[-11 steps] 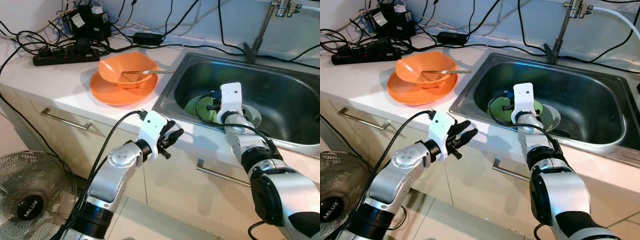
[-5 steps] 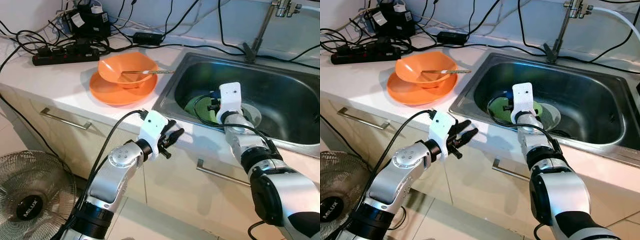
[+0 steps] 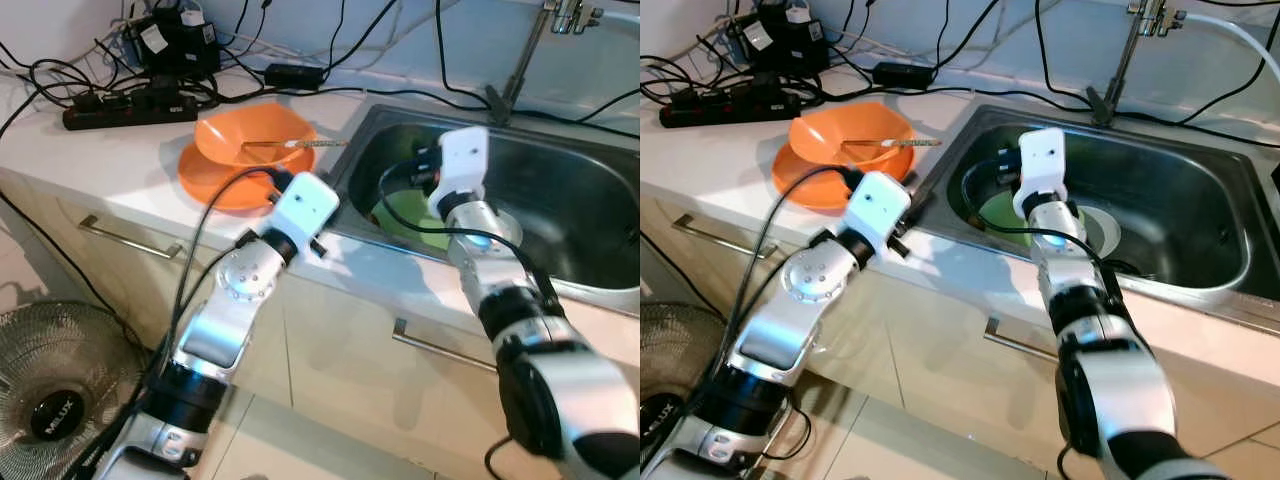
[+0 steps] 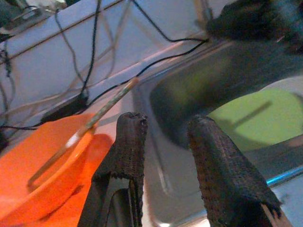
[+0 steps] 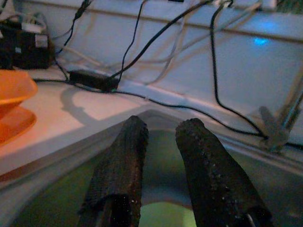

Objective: Kitchen organization

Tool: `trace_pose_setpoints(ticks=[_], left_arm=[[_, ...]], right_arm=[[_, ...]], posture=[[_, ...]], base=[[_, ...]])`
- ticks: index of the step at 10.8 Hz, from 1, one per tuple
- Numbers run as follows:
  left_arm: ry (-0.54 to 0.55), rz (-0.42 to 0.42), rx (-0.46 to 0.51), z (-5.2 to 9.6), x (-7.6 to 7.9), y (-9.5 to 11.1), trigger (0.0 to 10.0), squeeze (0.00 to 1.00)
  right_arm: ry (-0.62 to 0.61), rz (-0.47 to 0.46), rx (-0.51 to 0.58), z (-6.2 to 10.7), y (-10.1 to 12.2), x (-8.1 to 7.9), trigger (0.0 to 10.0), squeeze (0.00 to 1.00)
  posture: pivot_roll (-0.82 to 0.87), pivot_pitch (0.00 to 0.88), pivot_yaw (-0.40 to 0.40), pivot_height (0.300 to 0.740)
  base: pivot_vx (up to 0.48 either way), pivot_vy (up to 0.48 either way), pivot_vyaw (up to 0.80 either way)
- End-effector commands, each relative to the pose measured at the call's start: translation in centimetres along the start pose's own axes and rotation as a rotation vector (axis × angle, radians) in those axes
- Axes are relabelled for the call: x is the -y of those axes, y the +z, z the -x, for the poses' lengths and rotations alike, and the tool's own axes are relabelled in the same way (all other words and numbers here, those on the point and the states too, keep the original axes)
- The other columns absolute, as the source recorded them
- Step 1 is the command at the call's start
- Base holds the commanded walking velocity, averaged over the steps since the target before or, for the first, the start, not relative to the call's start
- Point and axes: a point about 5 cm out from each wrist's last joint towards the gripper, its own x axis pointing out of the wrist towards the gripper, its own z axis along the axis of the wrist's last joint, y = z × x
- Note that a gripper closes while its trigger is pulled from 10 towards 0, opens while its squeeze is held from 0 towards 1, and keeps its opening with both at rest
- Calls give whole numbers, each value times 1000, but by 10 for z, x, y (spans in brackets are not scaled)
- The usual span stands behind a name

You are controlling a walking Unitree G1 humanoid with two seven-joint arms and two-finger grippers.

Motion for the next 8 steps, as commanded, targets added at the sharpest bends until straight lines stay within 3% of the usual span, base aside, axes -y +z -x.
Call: trace_pose_setpoints(ticks=[1, 2, 5, 7, 8], left_arm=[[29, -34, -14, -3, -6, -1, 10000, 0], [54, -74, -24, -7, -12, -3, 10000, 0], [91, -100, 2, -8, -18, -4, 10000, 0], [113, -149, 1, -10, -27, -4, 10000, 0], [122, -219, -13, -12, -34, -6, 10000, 0]], right_arm=[[-4, 0, 30, 2, 3, 1, 10000, 0], [-7, 8, 82, 15, 3, 1, 10000, 0], [-3, -52, 108, 44, -5, -6, 10000, 0], [-1, -72, 91, 52, -9, -10, 10000, 0], [8, -86, 78, 55, -10, -15, 10000, 0]], posture=[[195, 37, -15, 740], [174, 30, -8, 740], [150, 35, 3, 740], [153, 36, 6, 740], [155, 36, 7, 740]], base=[[0, 0, 0], [0, 0, 0], [0, 0, 0], [0, 0, 0], [0, 0, 0]])
